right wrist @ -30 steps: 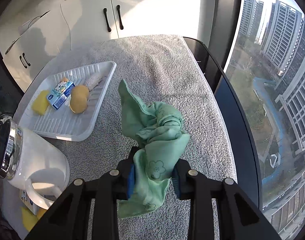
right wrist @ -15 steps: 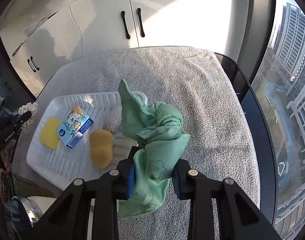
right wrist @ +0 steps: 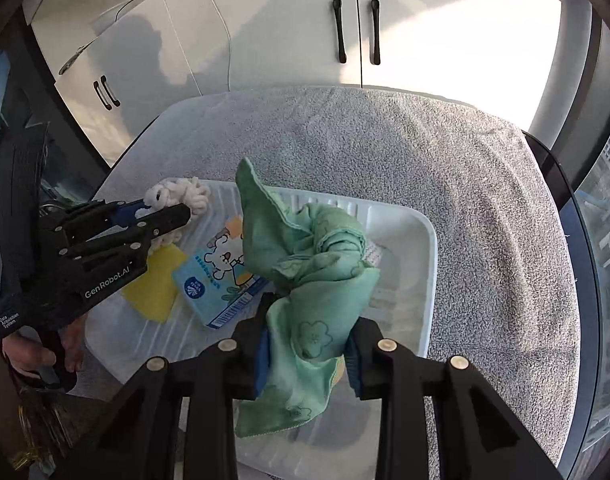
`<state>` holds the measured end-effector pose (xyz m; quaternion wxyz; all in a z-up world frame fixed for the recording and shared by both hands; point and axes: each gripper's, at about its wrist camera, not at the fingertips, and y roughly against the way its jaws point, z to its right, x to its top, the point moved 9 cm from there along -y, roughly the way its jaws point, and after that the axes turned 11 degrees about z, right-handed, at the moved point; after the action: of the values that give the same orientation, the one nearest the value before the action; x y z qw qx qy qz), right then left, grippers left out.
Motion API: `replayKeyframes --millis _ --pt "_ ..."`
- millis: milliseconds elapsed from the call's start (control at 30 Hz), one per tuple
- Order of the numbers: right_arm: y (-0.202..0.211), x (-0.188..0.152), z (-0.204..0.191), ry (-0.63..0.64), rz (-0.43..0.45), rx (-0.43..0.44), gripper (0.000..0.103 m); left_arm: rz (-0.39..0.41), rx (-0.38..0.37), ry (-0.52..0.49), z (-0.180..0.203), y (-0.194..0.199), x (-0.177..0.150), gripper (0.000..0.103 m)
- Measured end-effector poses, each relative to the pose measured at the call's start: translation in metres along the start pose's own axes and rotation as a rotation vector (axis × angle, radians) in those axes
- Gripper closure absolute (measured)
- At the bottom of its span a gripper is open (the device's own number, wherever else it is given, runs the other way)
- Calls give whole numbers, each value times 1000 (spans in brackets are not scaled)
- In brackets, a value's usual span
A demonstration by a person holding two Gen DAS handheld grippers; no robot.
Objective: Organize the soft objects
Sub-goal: 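Carry the scrunchie with the left gripper while the right gripper carries the green cloth to the tray, then open the left gripper over the tray while the right gripper releases the green cloth there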
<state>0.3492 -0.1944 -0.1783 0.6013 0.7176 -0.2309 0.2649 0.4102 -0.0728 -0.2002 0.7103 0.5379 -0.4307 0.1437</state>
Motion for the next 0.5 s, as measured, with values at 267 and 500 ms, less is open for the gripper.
replayKeyframes --millis 267,500 --pt "-17 2 -14 71 -42 2 62 -13 -21 19 5 -3 -4 76" --pt "-21 -2 -19 117 -69 12 51 -23 -32 27 5 1 -7 76"
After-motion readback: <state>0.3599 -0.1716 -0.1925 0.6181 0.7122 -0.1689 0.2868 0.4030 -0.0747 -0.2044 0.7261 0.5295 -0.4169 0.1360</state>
